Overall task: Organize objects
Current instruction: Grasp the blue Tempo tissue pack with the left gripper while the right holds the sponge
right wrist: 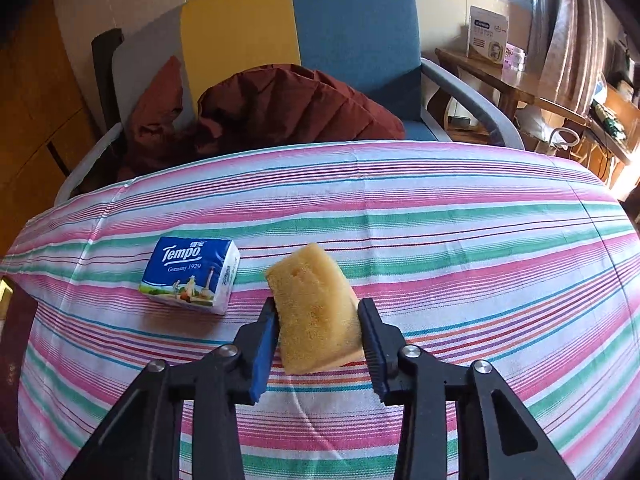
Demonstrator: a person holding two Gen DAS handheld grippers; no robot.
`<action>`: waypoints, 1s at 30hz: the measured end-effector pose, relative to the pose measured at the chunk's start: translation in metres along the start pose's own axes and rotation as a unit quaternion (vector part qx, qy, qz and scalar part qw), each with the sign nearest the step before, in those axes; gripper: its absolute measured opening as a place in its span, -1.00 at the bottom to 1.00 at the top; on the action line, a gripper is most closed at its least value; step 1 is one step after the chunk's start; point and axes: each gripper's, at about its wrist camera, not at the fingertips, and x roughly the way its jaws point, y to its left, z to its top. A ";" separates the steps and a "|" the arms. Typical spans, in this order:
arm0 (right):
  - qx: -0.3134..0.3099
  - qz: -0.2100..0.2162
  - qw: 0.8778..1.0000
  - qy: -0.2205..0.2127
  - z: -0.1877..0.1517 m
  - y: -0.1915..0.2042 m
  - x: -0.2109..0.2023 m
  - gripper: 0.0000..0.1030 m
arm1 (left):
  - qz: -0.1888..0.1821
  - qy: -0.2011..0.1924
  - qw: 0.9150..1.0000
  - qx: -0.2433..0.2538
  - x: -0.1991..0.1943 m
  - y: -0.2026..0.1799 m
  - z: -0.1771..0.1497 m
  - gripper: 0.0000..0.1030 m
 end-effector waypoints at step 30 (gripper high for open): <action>0.196 0.088 0.976 -0.023 0.011 -0.070 -0.036 -0.29 | -0.122 0.062 0.975 0.175 0.182 -0.138 0.100 0.59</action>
